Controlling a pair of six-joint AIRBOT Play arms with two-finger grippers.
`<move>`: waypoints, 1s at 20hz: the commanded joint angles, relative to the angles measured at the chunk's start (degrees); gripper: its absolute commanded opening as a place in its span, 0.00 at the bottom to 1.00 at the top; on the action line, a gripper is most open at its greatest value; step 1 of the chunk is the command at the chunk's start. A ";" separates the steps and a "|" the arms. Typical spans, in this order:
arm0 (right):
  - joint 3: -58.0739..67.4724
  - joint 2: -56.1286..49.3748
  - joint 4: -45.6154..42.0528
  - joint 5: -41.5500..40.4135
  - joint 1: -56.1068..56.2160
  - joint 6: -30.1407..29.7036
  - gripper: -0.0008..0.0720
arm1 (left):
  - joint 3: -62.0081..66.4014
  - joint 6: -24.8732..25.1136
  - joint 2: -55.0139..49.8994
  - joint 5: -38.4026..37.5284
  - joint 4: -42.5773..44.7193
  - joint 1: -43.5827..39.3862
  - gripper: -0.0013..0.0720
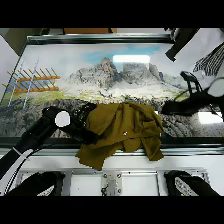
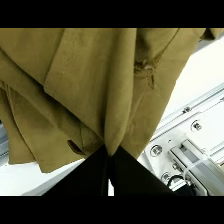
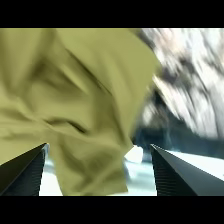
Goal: Fold the clothes and pants, and hang the long-sleeved shirts on hangers.
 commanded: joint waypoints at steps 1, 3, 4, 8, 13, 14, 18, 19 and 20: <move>-16.55 7.04 2.54 -5.07 -11.82 1.22 1.00 | -0.20 -0.07 0.07 1.79 -0.26 1.01 0.03; -25.57 7.17 11.17 -9.92 -19.56 0.57 1.00 | -0.20 -0.07 0.07 2.73 -0.28 1.01 0.03; -29.62 6.88 17.05 -13.35 -22.73 -1.14 1.00 | -0.20 -0.07 0.07 3.02 -0.26 1.01 0.03; -37.42 3.56 29.11 -22.10 -24.46 -7.87 1.00 | -0.20 -0.07 0.02 3.13 -0.28 1.01 0.03; -37.51 -0.68 33.88 -27.71 -17.33 -9.79 1.00 | -0.20 -0.07 0.02 3.61 -0.26 1.01 0.03; -37.51 -0.81 34.64 -28.92 -15.67 -9.79 0.96 | -0.20 -0.07 0.02 3.58 -0.26 1.01 0.03; -33.09 -0.33 33.22 -25.27 -13.42 -13.79 0.03 | -0.09 -0.07 0.07 3.58 0.28 1.07 0.03; -29.35 0.22 29.57 -21.46 -13.40 -13.49 0.03 | 0.70 -0.07 0.07 3.13 0.44 1.62 0.03; -24.65 0.92 24.76 -16.57 -13.25 -11.17 0.03 | 2.27 -0.07 0.07 2.45 0.26 2.71 0.03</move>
